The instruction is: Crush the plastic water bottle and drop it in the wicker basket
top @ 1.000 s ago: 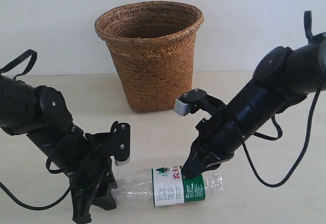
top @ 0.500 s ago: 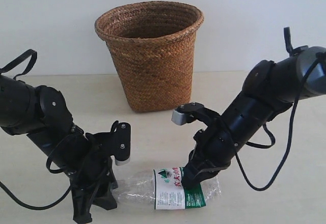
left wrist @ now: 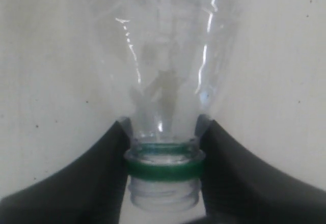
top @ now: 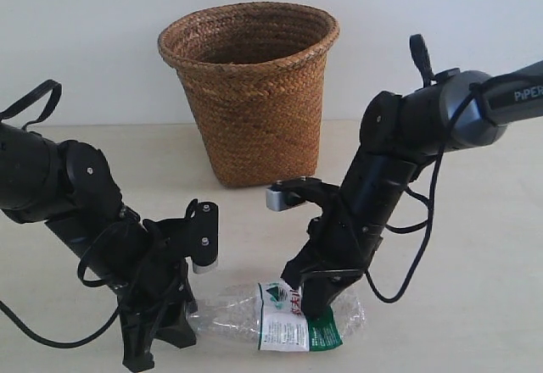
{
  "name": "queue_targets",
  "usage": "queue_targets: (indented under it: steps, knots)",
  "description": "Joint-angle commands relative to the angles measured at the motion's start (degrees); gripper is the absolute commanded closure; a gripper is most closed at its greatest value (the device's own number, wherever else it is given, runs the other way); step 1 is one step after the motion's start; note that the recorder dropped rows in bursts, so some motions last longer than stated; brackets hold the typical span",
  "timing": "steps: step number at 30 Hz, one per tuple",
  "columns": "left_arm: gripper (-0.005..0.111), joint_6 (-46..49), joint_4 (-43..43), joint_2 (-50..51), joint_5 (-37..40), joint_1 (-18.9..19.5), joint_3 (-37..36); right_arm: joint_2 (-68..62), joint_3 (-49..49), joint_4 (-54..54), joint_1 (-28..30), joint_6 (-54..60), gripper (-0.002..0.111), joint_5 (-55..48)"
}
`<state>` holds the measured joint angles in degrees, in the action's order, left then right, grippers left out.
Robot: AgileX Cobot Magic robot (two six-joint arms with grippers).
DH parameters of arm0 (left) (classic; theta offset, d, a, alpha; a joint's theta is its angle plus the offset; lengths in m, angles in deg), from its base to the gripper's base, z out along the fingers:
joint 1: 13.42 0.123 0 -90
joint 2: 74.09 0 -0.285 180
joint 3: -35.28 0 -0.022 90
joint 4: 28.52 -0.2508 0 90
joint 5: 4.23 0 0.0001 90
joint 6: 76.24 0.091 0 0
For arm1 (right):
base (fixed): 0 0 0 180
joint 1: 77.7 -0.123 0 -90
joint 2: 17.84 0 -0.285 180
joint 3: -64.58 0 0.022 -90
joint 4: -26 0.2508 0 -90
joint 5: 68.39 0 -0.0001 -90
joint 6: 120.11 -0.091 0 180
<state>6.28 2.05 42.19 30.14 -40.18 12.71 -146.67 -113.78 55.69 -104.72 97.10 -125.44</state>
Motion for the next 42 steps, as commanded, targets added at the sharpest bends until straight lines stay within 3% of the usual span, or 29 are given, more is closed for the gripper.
queue_targets:
  steps: [1,13,29,42]
  knots:
    - [0.102,-0.65,0.26,0.16,0.61,-0.38,-0.11,-6.08,-1.89,-8.58,-0.12,-2.68,0.108,-1.40]
    - [0.102,-0.65,0.03,0.16,2.75,-0.38,0.11,-2.17,-6.47,-8.72,-1.10,-4.66,0.108,-7.08]
    - [0.102,-0.55,-1.67,0.16,3.27,-0.38,0.37,10.60,-5.72,8.89,-1.54,20.47,0.108,-12.67]
    - [0.102,-0.55,-1.67,0.16,3.49,-0.38,0.37,7.49,-2.68,11.21,-4.95,31.30,0.108,-4.76]
